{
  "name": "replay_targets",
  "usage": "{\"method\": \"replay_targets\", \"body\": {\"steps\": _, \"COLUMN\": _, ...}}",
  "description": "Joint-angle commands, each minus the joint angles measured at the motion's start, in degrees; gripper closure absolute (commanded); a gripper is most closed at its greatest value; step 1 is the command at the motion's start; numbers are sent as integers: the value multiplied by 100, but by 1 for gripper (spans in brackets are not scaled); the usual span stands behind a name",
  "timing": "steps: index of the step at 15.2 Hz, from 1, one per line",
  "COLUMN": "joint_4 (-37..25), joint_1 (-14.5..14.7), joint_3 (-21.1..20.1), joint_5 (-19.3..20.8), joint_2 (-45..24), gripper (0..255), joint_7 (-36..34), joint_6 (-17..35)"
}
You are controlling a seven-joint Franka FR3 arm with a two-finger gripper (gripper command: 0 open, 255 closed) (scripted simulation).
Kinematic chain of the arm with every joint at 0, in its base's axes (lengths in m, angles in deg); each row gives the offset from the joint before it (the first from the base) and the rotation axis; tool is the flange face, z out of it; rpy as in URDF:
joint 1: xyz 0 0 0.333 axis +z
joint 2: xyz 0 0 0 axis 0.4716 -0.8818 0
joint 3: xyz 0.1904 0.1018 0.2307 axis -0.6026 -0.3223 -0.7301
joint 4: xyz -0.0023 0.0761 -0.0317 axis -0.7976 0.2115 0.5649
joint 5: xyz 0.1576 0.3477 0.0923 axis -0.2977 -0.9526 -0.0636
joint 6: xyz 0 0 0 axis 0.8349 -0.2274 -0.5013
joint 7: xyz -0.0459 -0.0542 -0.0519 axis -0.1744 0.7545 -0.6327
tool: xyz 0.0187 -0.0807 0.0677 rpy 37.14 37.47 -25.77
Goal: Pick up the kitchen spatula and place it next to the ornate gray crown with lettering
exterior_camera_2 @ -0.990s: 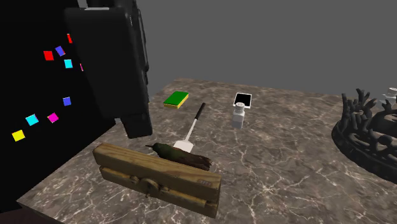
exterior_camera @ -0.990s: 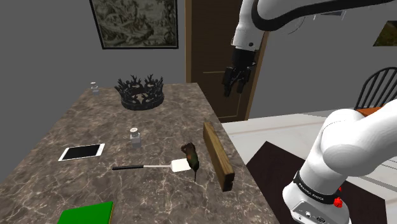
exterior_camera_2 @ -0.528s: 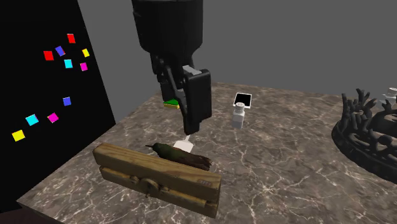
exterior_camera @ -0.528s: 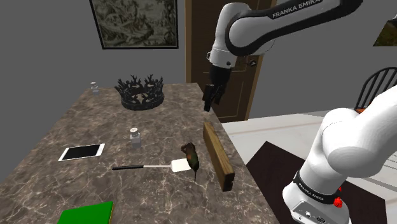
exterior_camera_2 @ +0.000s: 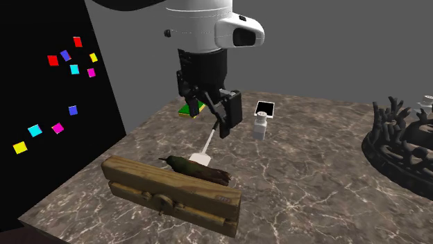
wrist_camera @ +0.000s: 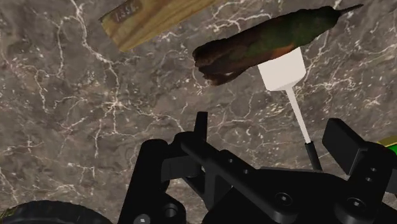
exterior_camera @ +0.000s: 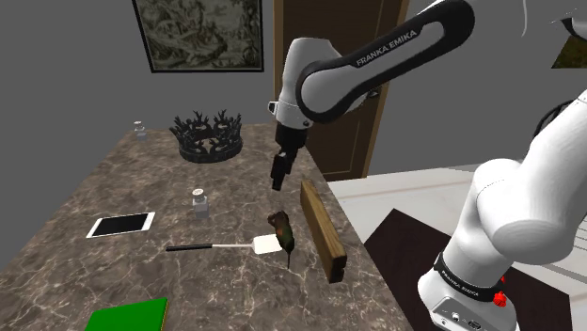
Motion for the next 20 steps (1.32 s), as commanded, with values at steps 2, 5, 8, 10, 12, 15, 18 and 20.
{"method": "replay_targets", "body": {"steps": 2, "joint_4": -174, "joint_1": 174, "joint_3": -129, "joint_5": 1, "joint_2": -565, "gripper": 0, "joint_7": 330, "joint_6": 509}}
{"method": "replay_targets", "body": {"steps": 5, "joint_4": -369, "joint_1": 339, "joint_3": -279, "joint_5": 47, "joint_2": -1081, "gripper": 0, "joint_7": 594, "joint_6": 939}}
{"method": "replay_targets", "body": {"steps": 8, "joint_4": -590, "joint_1": 491, "joint_3": -430, "joint_5": 151, "joint_2": -1594, "gripper": 0, "joint_7": 821, "joint_6": 1336}}
{"method": "replay_targets", "body": {"steps": 10, "joint_4": -750, "joint_1": 591, "joint_3": -527, "joint_5": 259, "joint_2": -1933, "gripper": 0, "joint_7": 947, "joint_6": 1583}}
{"method": "replay_targets", "body": {"steps": 12, "joint_4": -919, "joint_1": 695, "joint_3": -613, "joint_5": 398, "joint_2": -2271, "gripper": 0, "joint_7": 1052, "joint_6": 1815}}
{"method": "replay_targets", "body": {"steps": 15, "joint_4": -1052, "joint_1": 783, "joint_3": -659, "joint_5": 529, "joint_2": -2577, "gripper": 0, "joint_7": 1102, "joint_6": 2031}}
{"method": "replay_targets", "body": {"steps": 18, "joint_4": -1088, "joint_1": 812, "joint_3": -644, "joint_5": 580, "joint_2": -2801, "gripper": 0, "joint_7": 1067, "joint_6": 2218}}
{"method": "replay_targets", "body": {"steps": 20, "joint_4": -1119, "joint_1": 833, "joint_3": -631, "joint_5": 614, "joint_2": -2953, "gripper": 0, "joint_7": 1043, "joint_6": 2339}}
